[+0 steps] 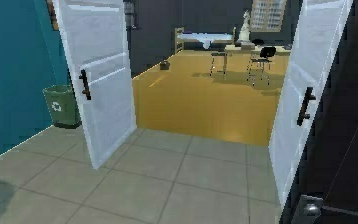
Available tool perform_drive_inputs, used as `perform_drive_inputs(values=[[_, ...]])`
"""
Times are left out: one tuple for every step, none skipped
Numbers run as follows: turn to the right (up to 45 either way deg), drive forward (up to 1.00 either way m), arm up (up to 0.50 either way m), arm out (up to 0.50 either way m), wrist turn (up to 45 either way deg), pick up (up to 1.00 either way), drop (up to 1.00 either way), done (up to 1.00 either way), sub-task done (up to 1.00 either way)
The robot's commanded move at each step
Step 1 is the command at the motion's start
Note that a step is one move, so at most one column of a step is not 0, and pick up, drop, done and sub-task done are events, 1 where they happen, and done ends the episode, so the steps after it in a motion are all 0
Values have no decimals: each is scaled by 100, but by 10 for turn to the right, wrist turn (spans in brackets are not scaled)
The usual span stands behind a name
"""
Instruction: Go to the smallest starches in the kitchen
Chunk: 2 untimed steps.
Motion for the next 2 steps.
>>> perform_drive_inputs(values=[[0,100,0,0,0,0,0,0,0],[240,0,0,0,0,0,0,0,0]])
